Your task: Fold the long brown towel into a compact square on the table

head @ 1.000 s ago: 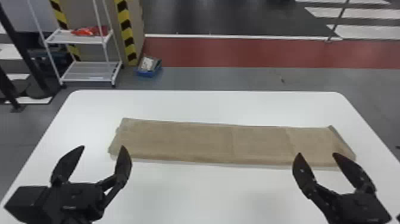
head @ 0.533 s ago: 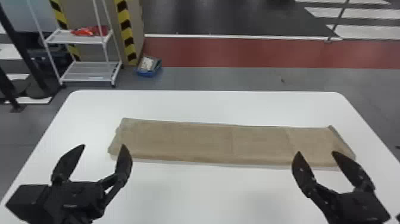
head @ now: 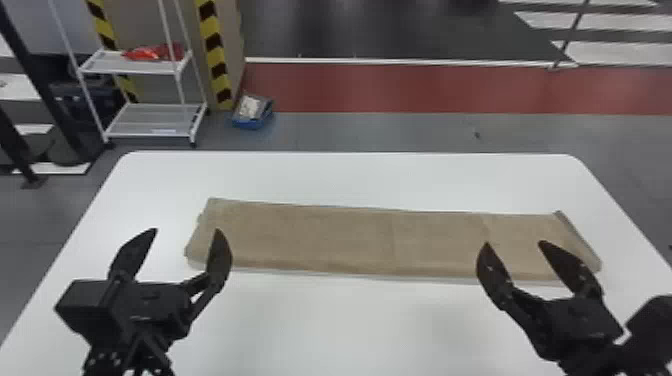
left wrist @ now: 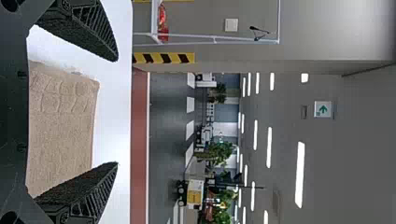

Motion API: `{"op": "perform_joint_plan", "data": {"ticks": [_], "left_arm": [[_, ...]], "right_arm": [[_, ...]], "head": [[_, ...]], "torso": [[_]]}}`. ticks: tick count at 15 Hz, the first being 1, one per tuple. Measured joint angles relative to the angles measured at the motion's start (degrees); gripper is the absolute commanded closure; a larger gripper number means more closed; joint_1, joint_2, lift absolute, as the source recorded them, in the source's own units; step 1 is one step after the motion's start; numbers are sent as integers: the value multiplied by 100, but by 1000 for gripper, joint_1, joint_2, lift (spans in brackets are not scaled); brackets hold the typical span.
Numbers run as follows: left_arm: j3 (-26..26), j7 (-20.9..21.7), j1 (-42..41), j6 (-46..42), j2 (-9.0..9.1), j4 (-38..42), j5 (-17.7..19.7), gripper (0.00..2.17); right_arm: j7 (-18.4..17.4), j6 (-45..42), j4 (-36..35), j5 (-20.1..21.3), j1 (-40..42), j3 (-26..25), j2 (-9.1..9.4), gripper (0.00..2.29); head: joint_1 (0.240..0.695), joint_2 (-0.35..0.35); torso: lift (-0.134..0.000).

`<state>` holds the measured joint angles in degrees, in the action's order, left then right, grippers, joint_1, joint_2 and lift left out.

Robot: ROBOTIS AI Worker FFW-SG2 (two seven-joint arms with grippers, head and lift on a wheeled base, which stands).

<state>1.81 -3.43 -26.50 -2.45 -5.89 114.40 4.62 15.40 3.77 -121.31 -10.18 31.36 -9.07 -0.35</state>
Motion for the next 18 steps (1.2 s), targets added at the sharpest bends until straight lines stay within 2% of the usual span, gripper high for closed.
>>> {"op": "perform_joint_plan", "data": {"ticks": [4,6,9,12,14,15,18], "left_arm": [[-1,51,1175,-94,-14,-1368,-46,83],[-14,108,1638,-10,-43,-1786,-27,83],[-52,247,2168,386,-63,-2155,17,93],[-131,432,2557,721,-80,-2555,84,215],[-186,676,2763,1010,-87,-2782,131,238],[-237,785,2845,1178,-92,-2868,184,319],[-394,1033,3066,1345,-122,-3213,269,329]], "right_arm": [[-2,438,547,318,-787,69,0,124],[1,521,807,469,-1061,127,-1,124],[54,557,1308,658,-1523,225,-108,124],[69,701,1770,736,-1985,348,-246,124],[68,720,2050,813,-2218,424,-283,124],[68,717,2141,841,-2283,448,-291,124],[111,672,2286,912,-2358,475,-305,124]], "head": [[695,-7],[695,2],[695,13],[695,22],[695,26],[695,29],[695,39]], "torso": [[-116],[-116],[-116],[-116],[-116],[-116],[-116]]}}
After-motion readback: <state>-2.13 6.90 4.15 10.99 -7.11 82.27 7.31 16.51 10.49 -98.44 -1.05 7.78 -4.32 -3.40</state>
